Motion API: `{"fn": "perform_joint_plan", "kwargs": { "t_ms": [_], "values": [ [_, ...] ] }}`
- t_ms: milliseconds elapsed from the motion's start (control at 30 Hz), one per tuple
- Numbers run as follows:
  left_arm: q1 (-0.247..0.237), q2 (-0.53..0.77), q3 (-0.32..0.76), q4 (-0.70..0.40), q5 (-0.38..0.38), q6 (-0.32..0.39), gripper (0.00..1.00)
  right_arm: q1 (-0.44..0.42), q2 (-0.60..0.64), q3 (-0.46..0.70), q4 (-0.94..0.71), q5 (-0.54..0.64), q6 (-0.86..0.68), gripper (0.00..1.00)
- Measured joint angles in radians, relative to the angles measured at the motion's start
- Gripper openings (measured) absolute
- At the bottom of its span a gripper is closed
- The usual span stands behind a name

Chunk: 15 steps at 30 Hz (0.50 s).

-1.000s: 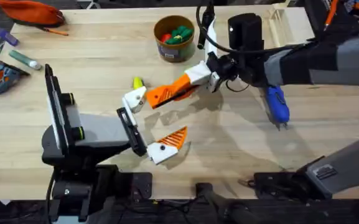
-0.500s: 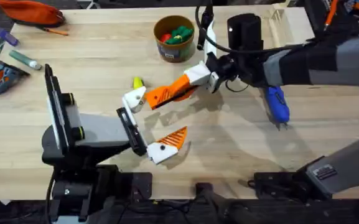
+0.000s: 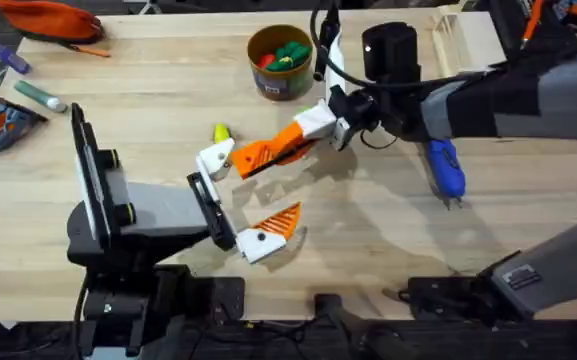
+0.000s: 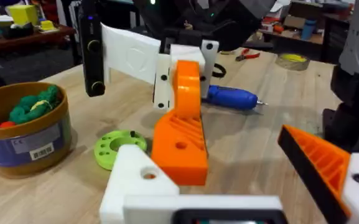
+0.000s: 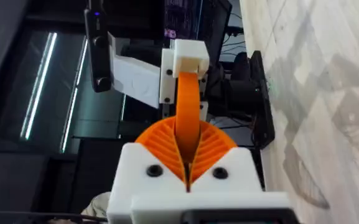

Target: Pick up the gripper from the table and insert it into the empty holder that is missing its gripper. Then pick up a screw, insert it into the mounting hole, and use the screwdriver to tighten it. Finally, clean up the table by picking up the vegetable and placing it into the bucket.

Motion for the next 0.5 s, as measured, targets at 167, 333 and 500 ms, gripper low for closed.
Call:
{"fn": "perform_joint_plan", "kwargs": {
  "t_ms": [167, 333, 500],
  "values": [
    [0.000, 0.000, 0.000, 0.000, 0.000, 0.000, 0.986, 0.000, 0.000, 0.000, 0.000, 0.000, 0.002, 0.009],
    [0.000, 0.000, 0.000, 0.000, 0.000, 0.000, 0.986, 0.000, 0.000, 0.000, -0.002, 0.000, 0.013, 0.009],
    [0.000, 0.000, 0.000, 0.000, 0.000, 0.000, 0.986, 0.000, 0.000, 0.000, -0.001, 0.011, 0.012, 0.009]
  ]
}}
